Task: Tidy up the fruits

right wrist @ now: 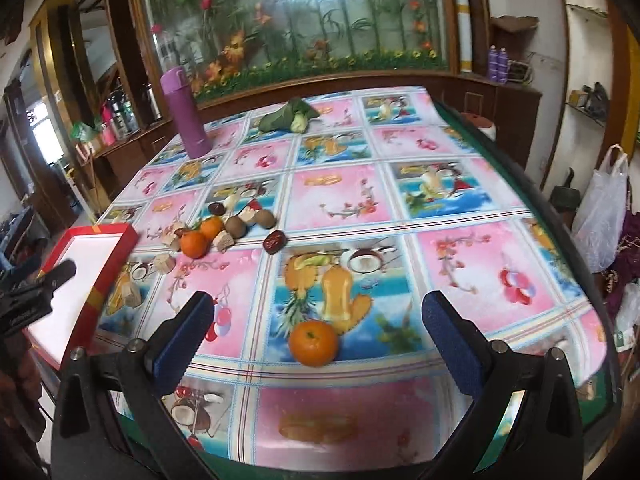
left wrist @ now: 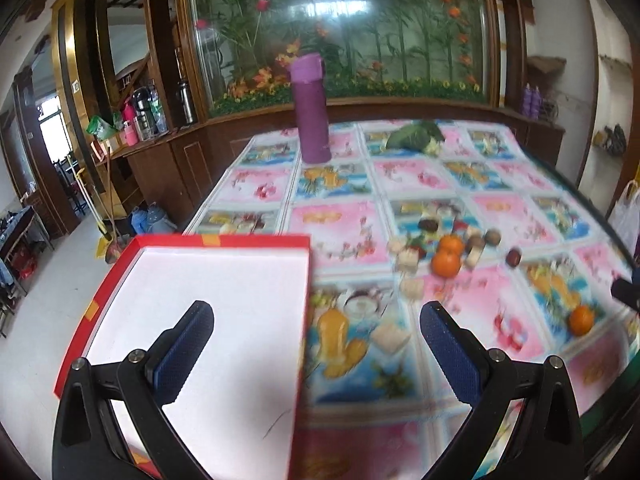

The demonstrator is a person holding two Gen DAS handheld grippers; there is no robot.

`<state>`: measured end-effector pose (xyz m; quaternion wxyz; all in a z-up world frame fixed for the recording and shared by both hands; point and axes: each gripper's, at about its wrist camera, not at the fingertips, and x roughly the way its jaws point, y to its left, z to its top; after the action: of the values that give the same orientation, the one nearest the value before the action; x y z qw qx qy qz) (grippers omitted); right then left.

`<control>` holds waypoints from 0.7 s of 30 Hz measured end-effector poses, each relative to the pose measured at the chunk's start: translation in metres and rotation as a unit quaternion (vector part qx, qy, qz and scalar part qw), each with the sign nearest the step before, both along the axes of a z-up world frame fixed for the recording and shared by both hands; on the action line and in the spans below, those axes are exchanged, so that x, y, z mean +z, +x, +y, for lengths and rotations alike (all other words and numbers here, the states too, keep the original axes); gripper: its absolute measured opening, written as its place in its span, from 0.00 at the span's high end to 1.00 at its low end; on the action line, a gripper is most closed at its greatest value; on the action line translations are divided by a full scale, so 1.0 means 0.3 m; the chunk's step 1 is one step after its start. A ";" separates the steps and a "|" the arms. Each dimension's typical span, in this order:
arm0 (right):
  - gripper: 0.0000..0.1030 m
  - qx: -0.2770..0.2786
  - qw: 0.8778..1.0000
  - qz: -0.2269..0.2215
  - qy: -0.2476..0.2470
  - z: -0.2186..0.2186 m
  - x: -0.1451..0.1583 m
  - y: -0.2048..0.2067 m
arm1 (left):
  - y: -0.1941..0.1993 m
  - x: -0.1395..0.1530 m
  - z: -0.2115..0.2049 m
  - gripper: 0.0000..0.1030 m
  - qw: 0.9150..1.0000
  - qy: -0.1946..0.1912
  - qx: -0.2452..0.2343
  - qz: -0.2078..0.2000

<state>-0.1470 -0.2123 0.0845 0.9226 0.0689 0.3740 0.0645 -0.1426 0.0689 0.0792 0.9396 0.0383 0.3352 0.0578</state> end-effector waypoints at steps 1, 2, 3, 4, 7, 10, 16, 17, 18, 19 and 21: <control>0.00 0.001 1.000 -0.001 0.004 0.004 -0.005 0.003 | -0.009 -0.002 0.008 0.01 1.000 0.001 0.003 0.001; 0.00 0.003 1.000 -0.002 0.006 0.011 -0.006 0.006 | -0.015 0.001 0.015 0.00 1.000 0.004 0.007 0.000; 0.00 0.005 1.000 -0.005 0.006 0.015 -0.004 0.003 | -0.025 0.009 0.024 0.00 1.000 0.004 0.012 -0.003; 0.00 0.008 1.000 -0.010 0.005 0.024 0.002 0.000 | -0.030 0.016 0.031 0.00 1.000 0.003 0.014 -0.006; 0.00 0.015 0.999 -0.028 -0.009 0.051 0.033 -0.014 | -0.046 0.030 0.044 0.00 1.000 0.000 0.019 -0.017; 0.00 0.027 0.999 -0.038 -0.006 0.070 0.055 -0.034 | -0.055 0.015 0.046 0.00 1.000 0.005 0.022 -0.013; 0.00 0.052 0.998 -0.024 -0.028 0.088 0.010 -0.063 | -0.094 -0.051 0.034 0.00 1.000 0.016 0.013 0.006; 0.00 0.057 0.998 -0.018 -0.029 0.088 -0.004 -0.066 | -0.096 -0.061 0.033 0.00 1.000 0.015 0.012 0.012; 0.00 0.062 0.998 -0.010 -0.032 0.087 -0.023 -0.068 | -0.096 -0.068 0.031 0.00 1.000 0.014 0.010 0.017; 0.00 0.065 0.997 -0.005 -0.035 0.087 -0.036 -0.069 | -0.092 -0.075 0.026 0.00 1.000 0.014 0.007 0.024; 0.00 0.067 0.997 0.002 -0.041 0.082 -0.060 -0.074 | -0.082 -0.076 0.013 0.00 0.999 0.016 0.003 0.027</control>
<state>-0.1691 -0.1879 0.0666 0.9175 0.0060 0.3818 0.1112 -0.1672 0.0729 0.0563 0.9293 0.0539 0.3595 0.0654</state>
